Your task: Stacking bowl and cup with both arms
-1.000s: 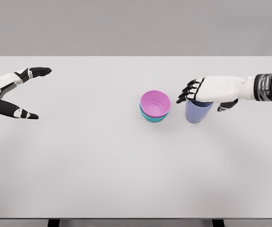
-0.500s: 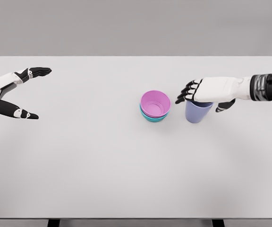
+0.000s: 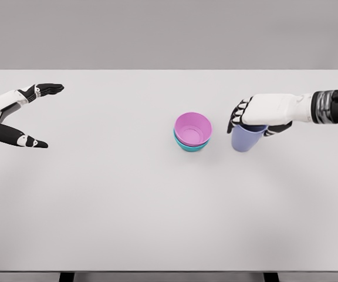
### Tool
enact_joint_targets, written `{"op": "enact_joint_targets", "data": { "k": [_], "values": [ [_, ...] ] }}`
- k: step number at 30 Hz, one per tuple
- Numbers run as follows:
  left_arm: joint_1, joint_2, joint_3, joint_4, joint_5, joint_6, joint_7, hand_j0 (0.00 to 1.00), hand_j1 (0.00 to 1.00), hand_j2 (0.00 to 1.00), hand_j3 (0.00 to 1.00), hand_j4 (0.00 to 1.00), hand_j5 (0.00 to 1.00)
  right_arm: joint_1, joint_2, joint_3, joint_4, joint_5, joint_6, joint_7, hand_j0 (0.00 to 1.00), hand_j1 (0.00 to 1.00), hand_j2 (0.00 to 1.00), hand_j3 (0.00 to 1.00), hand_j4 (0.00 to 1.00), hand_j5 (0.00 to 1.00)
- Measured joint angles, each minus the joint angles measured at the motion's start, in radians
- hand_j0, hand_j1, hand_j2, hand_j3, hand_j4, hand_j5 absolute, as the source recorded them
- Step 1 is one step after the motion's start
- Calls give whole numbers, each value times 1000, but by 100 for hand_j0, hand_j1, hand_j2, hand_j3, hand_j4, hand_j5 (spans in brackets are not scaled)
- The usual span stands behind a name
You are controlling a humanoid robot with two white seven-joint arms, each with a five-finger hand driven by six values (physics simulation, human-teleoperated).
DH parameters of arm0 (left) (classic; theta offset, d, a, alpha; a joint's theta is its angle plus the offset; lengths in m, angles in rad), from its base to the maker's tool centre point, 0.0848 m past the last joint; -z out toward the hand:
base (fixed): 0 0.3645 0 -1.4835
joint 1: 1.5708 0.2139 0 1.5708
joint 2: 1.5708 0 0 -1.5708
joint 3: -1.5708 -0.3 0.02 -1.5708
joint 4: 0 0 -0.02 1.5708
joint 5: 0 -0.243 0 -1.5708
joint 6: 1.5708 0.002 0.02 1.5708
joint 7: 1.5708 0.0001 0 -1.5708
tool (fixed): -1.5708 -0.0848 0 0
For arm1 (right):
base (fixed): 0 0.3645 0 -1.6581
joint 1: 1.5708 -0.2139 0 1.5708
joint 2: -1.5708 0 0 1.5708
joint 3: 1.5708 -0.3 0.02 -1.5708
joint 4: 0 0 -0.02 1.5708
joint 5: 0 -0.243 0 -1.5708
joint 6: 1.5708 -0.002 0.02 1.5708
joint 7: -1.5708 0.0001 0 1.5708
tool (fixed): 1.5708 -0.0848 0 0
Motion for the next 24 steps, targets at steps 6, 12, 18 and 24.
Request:
{"op": "enact_joint_targets", "data": {
  "k": [6, 12, 18, 24],
  "values": [
    [0, 0, 0, 0, 0, 0, 0, 100, 100, 100, 100, 100, 100, 0, 0, -56, -1, -5, 0, 0, 73, 73, 73, 73, 73, 73],
    [0, 0, 0, 0, 1, 0, 0, 100, 100, 100, 100, 100, 100, 0, 8, -117, -3, -11, 0, 0, 74, 74, 74, 74, 74, 74],
    [0, 1, 0, 0, 1, 0, 0, 100, 100, 100, 100, 100, 100, -6, 41, -160, -17, -15, 0, 0, 76, 76, 76, 76, 76, 76],
    [0, 1, 1, 0, 0, 0, 0, 100, 100, 100, 100, 100, 100, -9, 64, -176, -64, -16, 0, 0, 77, 77, 77, 77, 77, 77]
  ]
}}
